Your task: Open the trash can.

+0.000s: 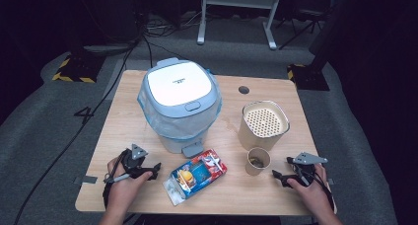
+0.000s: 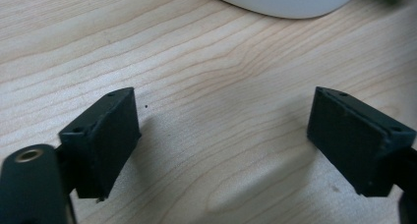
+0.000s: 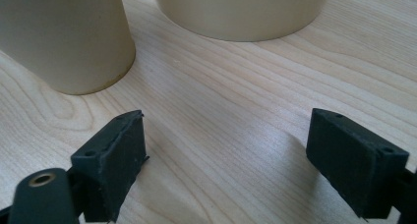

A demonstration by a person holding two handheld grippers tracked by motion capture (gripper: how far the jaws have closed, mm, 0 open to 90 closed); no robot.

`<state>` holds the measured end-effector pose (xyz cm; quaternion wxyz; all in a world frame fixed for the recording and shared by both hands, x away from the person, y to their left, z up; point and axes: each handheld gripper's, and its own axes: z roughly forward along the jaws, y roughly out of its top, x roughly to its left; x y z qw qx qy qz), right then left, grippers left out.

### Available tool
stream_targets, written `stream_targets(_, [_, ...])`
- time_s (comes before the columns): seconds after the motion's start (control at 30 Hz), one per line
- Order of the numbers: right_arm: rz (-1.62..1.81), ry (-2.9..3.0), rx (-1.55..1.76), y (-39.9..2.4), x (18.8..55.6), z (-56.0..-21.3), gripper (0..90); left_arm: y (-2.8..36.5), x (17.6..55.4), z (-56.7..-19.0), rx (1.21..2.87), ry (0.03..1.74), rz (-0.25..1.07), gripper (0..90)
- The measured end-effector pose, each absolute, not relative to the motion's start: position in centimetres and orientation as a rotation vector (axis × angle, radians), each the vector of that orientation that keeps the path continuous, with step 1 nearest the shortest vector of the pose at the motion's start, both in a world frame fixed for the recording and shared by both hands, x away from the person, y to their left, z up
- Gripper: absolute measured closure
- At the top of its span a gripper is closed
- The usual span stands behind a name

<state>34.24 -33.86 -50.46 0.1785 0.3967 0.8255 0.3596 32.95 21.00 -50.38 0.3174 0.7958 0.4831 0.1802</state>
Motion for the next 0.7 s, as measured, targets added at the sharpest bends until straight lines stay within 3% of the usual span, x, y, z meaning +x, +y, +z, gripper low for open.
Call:
stream_targets(0.2, [1.017,2.335,1.122,-33.9,34.2,-50.5,14.9,21.1,33.0,-50.2,2.112,1.265,0.456,14.5])
stream_targets(0.3, [1.017,2.335,1.122,-33.9,34.2,-50.5,15.0,21.5,33.0,-49.7,2.148,1.266,0.430,22.4])
stream_targets(0.37, [1.018,2.334,1.122,-33.9,34.2,-50.5,15.0,21.6,32.9,-49.4,2.168,1.268,0.420,35.5])
stream_targets(0.43, [1.018,2.335,1.122,-33.9,34.2,-50.5,15.0,21.7,32.7,-48.4,2.249,1.217,0.477,37.1])
stream_targets(0.5, [1.018,2.335,1.122,-33.9,34.2,-50.5,15.0,21.9,32.6,-47.7,2.255,1.182,0.463,42.7])
stream_targets(0.7, [1.019,2.335,1.122,-33.9,34.3,-50.5,15.0,22.1,32.5,-46.1,2.226,1.132,0.422,45.9])
